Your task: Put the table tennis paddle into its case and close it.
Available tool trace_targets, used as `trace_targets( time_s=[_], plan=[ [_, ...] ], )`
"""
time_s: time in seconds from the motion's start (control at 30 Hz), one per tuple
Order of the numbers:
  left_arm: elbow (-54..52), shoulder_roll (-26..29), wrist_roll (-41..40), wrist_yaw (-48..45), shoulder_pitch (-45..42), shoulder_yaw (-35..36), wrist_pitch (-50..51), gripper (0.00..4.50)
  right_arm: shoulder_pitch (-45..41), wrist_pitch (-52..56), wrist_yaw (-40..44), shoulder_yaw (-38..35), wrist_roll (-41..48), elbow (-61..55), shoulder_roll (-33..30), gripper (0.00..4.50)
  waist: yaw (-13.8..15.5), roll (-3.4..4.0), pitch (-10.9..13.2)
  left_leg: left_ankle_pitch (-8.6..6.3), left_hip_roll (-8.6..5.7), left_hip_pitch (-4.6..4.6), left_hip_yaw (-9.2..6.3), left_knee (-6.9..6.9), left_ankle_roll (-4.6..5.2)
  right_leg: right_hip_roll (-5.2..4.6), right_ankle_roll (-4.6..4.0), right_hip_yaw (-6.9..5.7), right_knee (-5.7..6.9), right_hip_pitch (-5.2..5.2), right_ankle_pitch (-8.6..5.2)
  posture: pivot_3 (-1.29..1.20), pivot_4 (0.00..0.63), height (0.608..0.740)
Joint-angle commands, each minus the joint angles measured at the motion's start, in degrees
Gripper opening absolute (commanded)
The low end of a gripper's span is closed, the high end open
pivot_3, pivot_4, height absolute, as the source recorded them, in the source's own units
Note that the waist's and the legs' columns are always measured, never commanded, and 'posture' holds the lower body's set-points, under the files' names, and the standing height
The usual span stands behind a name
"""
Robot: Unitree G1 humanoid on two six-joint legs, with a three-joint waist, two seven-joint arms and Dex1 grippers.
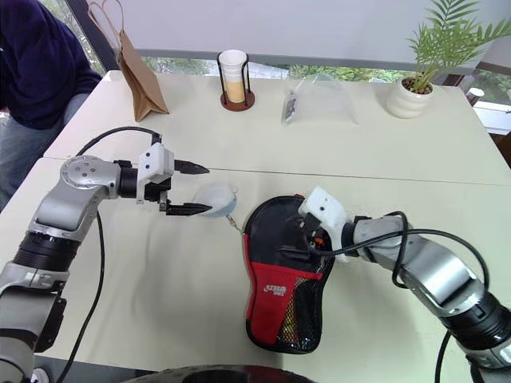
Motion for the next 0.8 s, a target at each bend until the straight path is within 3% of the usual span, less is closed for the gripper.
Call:
trace_targets(
  time_s=[0.03,0.23,0.57,0.8],
  plan=[
    [2.7,-0.9,2.5,0.0,-1.0,-1.1,-4.1,4.50,0.7,-3.0,0.7,2.0,-5.8,2.0,1.9,3.55,0.0,0.00,0.0,0.00,0.00,0.00,0.00,0.00,0.00,0.00,0.00,0.00,0.00,0.00,0.00,0.00,0.150,0.740],
    [9.2,-3.1,6.3,0.5,-1.8,-3.1,-9.8,4.50,2.7,-5.1,1.0,4.5,-13.0,5.6,3.6,3.55,-0.1,-0.13,-0.1,0.00,-0.01,0.06,0.00,0.00,0.00,0.02,0.00,-0.01,0.01,0.05,0.00,0.00,0.150,0.740],
    [21.2,-9.2,11.8,4.5,-5.6,-4.5,-18.2,4.50,3.8,-3.2,2.1,2.4,-14.4,4.6,5.6,3.55,-0.1,-0.40,-0.3,-0.02,0.00,0.10,-0.02,-0.01,0.03,0.03,0.00,-0.04,0.01,0.10,0.00,0.00,0.150,0.740],
    [30.5,-13.9,11.6,5.0,-12.6,-3.8,-20.1,1.17,5.0,-1.0,2.3,2.8,-15.6,4.0,6.0,3.62,0.0,-0.44,-0.3,-0.03,-0.01,0.11,-0.02,-0.01,0.06,0.03,0.00,-0.05,0.02,0.11,0.00,0.00,0.150,0.740]
  ],
)
